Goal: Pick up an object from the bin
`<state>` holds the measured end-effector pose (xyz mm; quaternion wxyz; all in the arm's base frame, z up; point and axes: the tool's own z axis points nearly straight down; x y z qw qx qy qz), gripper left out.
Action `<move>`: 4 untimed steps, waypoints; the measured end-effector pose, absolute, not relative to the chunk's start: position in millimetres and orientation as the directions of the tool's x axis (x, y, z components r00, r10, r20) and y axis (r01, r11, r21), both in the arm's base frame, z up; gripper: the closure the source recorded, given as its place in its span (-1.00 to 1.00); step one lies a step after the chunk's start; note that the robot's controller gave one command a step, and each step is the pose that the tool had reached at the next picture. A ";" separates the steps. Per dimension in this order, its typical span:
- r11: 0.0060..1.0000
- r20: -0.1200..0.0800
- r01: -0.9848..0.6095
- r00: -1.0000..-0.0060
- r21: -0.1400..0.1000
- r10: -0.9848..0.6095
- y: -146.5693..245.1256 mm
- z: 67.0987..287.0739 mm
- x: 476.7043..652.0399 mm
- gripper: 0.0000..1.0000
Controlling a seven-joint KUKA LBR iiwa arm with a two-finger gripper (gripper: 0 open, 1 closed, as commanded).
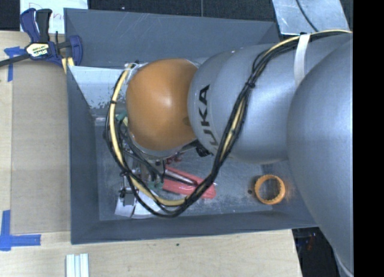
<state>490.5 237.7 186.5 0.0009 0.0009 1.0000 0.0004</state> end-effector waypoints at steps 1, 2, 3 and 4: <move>1.000 -0.002 0.002 -1.000 0.001 0.002 237.7 186.5 490.5 -1.00; 0.999 0.001 -0.046 -0.999 -0.001 -0.046 209.5 266.1 484.8 -1.00; 0.991 0.001 0.134 -0.991 -0.001 0.134 209.9 311.7 498.8 -1.00; 0.988 -0.011 -0.153 -0.988 0.000 -0.153 110.6 325.0 549.7 1.00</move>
Offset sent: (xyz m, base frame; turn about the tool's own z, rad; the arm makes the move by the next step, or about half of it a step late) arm -0.0062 -0.0319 0.0930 -0.0529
